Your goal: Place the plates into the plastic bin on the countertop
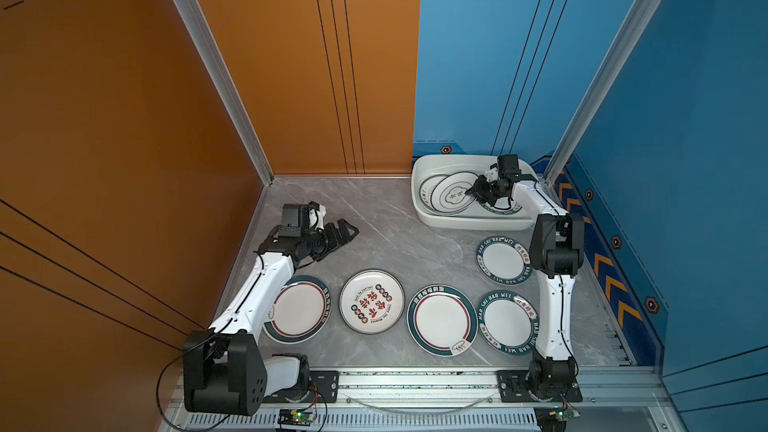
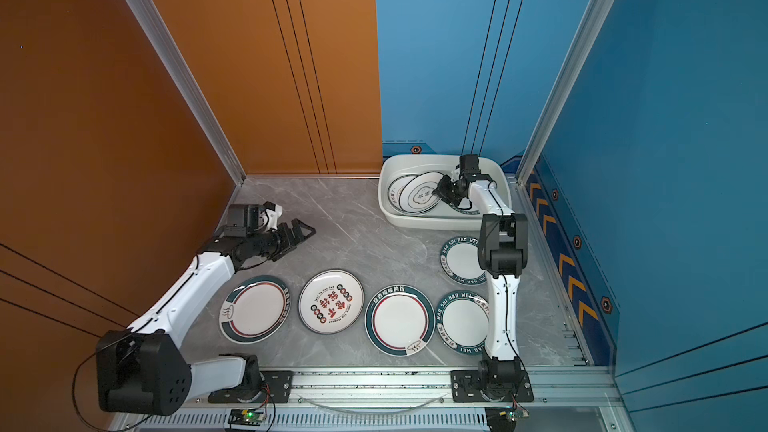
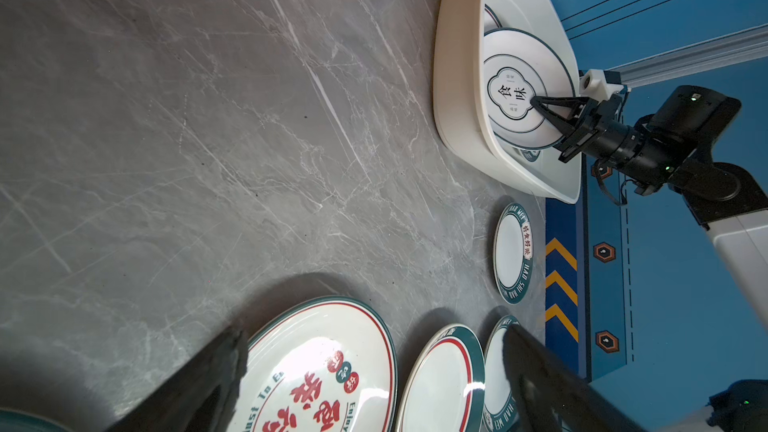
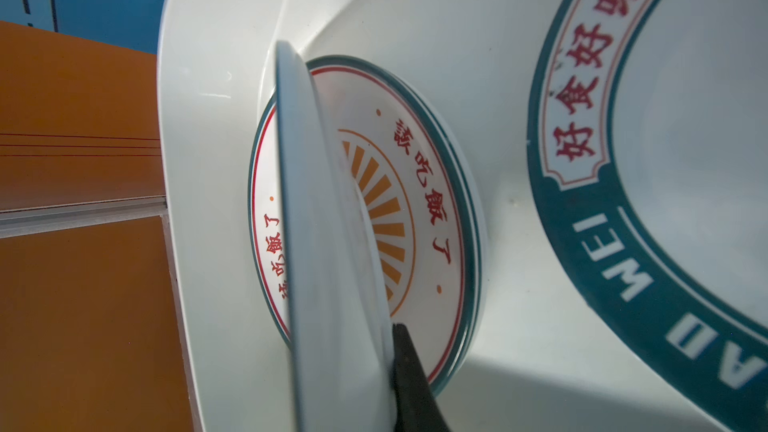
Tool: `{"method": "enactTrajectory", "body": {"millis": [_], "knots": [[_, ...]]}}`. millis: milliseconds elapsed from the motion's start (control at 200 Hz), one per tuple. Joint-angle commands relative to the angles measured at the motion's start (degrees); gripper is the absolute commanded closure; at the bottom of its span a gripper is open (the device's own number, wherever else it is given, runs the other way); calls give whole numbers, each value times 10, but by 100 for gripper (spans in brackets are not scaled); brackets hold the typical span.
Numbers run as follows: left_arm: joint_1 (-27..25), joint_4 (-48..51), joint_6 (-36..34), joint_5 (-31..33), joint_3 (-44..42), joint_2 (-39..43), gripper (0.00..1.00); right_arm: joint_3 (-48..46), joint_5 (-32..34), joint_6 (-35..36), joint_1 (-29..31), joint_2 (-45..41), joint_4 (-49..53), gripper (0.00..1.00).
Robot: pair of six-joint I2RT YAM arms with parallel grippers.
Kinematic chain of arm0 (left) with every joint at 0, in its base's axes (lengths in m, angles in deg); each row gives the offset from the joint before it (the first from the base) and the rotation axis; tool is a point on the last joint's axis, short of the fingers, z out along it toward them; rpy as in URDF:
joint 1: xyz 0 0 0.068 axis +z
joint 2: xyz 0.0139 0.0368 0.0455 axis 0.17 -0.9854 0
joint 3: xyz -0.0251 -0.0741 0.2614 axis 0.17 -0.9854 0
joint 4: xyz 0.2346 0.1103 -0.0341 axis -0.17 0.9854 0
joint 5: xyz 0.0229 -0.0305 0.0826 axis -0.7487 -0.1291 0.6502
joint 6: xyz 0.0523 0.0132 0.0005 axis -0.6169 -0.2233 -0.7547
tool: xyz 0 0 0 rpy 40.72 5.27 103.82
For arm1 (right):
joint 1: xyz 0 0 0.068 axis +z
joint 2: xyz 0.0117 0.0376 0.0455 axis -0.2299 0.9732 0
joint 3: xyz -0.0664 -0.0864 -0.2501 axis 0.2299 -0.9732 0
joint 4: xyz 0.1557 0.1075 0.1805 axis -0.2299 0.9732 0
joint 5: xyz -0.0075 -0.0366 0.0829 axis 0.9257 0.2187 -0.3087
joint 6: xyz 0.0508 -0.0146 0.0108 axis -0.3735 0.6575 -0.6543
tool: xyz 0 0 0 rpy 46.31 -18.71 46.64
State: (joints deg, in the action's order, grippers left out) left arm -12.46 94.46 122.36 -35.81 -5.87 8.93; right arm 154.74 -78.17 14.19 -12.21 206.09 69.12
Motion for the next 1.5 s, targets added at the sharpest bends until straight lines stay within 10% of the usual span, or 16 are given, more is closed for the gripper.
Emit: {"method": "enactTrajectory", "body": {"millis": [0,756,1497], "knots": [[2,11,-13,-16,-8,11,2,20,4,-2,5,13,28,98],[-17,10,-22,-12,-1,-12,2,25,61,50,11,11,99,53],[-40,32,-51,-6,23,-49,2,91,125,105,35,45,183,48]]}}
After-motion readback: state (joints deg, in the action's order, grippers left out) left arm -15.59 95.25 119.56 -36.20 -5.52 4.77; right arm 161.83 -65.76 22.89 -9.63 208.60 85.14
